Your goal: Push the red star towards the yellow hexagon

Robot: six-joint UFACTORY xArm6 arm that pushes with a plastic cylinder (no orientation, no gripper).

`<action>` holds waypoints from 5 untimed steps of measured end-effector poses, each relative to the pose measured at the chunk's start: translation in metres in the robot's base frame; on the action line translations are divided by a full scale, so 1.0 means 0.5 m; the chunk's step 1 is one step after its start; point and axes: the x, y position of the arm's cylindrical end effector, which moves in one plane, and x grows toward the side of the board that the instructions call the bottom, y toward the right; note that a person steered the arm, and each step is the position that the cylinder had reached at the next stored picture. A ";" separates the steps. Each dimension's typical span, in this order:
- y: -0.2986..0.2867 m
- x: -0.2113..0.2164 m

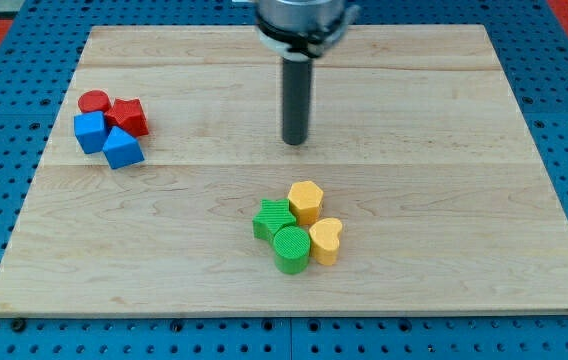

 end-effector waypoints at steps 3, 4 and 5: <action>-0.326 -0.175; -0.452 -0.174; -0.491 -0.115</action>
